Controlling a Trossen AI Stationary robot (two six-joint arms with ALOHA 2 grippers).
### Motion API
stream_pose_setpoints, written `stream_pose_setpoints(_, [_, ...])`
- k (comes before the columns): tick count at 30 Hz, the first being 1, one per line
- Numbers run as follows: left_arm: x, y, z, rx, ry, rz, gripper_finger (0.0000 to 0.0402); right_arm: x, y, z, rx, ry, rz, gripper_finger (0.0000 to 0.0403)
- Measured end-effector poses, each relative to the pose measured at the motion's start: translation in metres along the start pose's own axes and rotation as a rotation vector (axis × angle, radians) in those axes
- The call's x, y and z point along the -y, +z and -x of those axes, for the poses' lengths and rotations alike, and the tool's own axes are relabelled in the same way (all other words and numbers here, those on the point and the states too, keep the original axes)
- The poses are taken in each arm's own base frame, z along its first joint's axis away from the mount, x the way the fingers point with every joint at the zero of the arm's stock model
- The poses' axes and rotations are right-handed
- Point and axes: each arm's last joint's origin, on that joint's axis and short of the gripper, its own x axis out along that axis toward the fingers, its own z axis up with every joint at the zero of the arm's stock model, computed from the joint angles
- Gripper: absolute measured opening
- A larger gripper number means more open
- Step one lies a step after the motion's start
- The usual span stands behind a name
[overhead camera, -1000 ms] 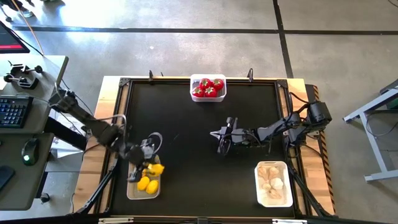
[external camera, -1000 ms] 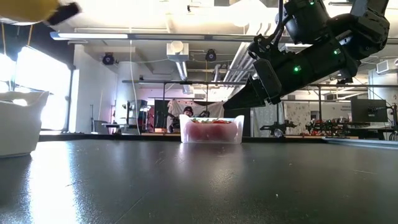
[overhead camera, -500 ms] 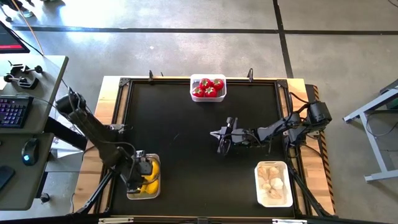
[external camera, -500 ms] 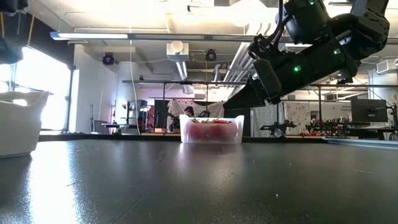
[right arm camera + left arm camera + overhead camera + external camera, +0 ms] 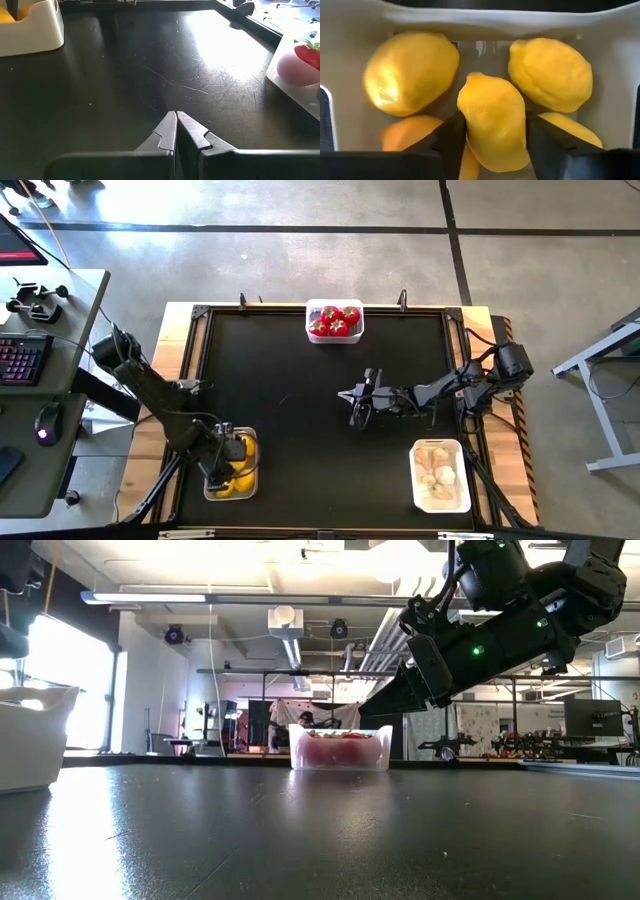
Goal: Sort produce into baskets
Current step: Put the yellow lemon into the gray bin, then return to Home Position
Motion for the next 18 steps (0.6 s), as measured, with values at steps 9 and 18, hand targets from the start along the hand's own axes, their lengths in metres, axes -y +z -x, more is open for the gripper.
stream_pose_setpoints(9, [0.004,0.003,0.006,-0.039,-0.041,0.039,0.0244,0.0,0.0,0.0,0.0,0.0,0.001,0.0])
stream_pose_setpoints(18, [-0.005,0.023,0.031,0.038,-0.032,-0.094,0.0228,0.0,0.0,0.0,0.0,0.002,0.009,0.0])
